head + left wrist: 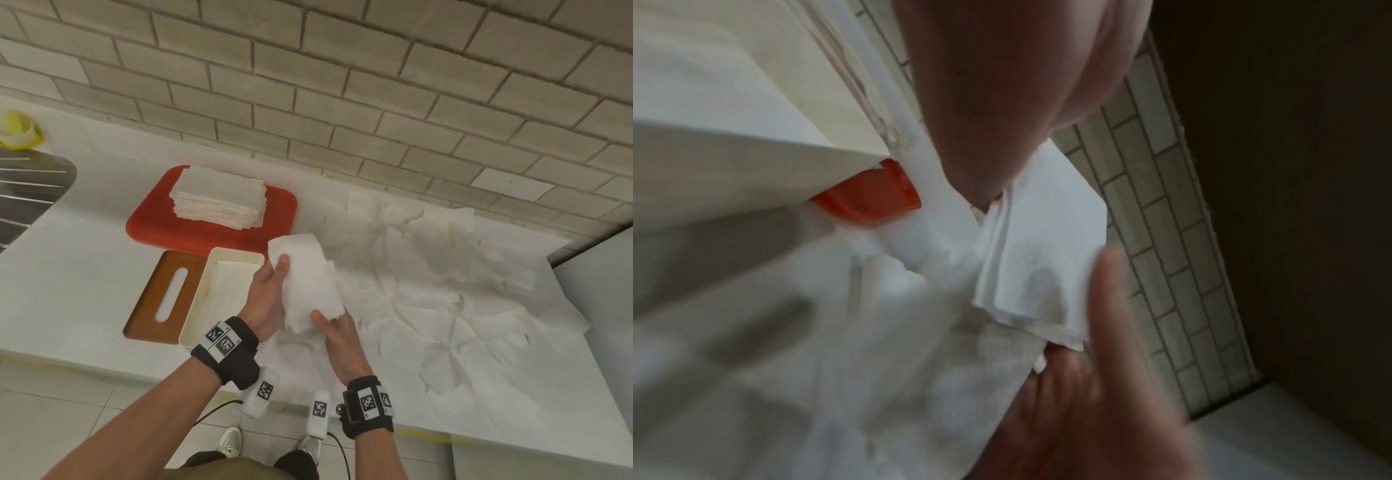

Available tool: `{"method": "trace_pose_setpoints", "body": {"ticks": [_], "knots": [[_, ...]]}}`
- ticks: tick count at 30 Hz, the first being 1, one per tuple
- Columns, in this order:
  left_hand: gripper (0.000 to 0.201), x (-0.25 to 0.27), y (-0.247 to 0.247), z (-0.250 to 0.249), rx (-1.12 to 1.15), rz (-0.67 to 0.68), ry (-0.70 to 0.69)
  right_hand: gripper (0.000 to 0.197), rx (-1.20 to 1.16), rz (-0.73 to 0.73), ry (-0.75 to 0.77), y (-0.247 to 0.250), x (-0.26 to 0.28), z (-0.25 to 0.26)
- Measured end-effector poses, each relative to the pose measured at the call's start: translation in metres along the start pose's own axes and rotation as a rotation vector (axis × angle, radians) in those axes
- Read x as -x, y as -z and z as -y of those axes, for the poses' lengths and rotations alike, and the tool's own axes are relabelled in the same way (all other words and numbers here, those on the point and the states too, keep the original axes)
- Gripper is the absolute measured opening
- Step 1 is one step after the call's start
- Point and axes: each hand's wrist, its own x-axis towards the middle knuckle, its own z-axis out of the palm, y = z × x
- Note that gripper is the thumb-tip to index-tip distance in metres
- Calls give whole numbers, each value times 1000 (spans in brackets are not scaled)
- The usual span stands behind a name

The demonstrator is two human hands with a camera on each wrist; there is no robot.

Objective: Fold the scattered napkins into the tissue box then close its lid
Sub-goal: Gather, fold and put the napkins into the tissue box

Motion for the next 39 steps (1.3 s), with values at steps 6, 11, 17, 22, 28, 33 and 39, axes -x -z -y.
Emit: {"method": "trace_pose_setpoints", "body": {"ticks": [6, 11, 17, 22, 28, 33, 39], "knots": [[44, -9, 13, -29, 82, -111, -92, 20, 307, -152, 10, 24, 8, 15], [28, -3, 33, -47, -51, -161, -181, 11, 505, -310, 116, 40, 11, 57], [36, 28, 29, -29, -103, -50, 11, 34, 119, -150, 377, -24, 28, 127], [41, 40, 20, -27, -47, -12, 46, 38, 351, -253, 368, -61, 22, 89], [46, 40, 36, -31, 15, -55, 75, 42, 612, -365, 342, -82, 21, 41], [64, 43, 43, -37, 86, -42, 100, 41, 737, -382, 358, -97, 20, 36], [40, 36, 65, -39, -176, -9, -35, 59, 935, -523, 525, -113, 20, 28]]}}
